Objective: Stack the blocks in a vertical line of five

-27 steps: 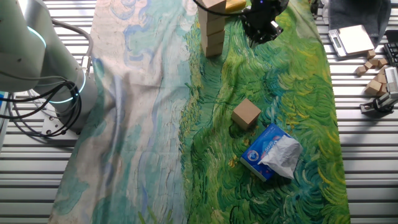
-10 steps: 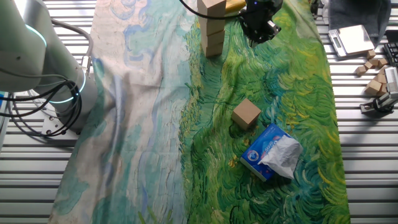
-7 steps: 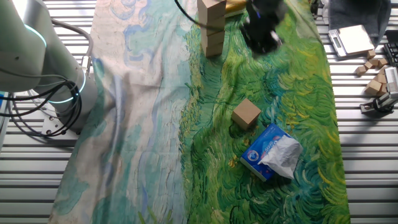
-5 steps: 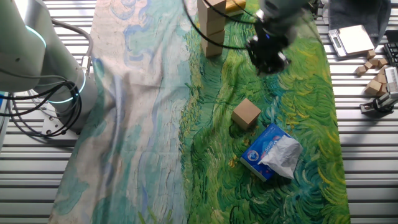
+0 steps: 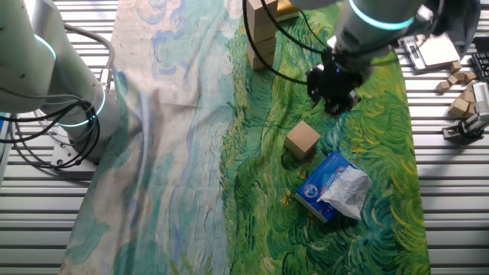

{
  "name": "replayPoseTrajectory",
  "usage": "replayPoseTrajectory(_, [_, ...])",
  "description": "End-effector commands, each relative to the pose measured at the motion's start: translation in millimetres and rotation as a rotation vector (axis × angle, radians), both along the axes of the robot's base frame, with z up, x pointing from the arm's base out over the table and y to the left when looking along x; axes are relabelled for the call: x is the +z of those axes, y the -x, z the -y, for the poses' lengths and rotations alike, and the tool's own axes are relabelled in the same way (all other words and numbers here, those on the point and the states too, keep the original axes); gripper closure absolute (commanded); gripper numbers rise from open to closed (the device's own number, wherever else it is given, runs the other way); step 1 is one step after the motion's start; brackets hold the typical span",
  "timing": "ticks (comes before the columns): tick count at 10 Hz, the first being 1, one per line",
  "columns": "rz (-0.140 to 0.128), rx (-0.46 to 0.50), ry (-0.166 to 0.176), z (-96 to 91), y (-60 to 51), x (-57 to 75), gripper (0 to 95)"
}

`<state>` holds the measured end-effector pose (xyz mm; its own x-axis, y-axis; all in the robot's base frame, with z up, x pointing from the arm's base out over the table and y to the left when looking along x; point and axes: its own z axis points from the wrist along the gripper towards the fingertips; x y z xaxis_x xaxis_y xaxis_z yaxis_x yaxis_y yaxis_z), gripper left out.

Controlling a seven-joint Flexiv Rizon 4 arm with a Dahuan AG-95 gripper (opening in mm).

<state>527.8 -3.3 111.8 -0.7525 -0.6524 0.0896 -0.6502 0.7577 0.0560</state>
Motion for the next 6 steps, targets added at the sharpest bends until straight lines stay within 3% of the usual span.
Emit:
replayPoseTrajectory(1, [0.022, -0.037, -0.035, 11.2, 3.5, -7.9, 38.0])
replayPoseTrajectory(6, [0.016, -0.044, -0.033, 17.3, 5.3, -16.9, 38.0])
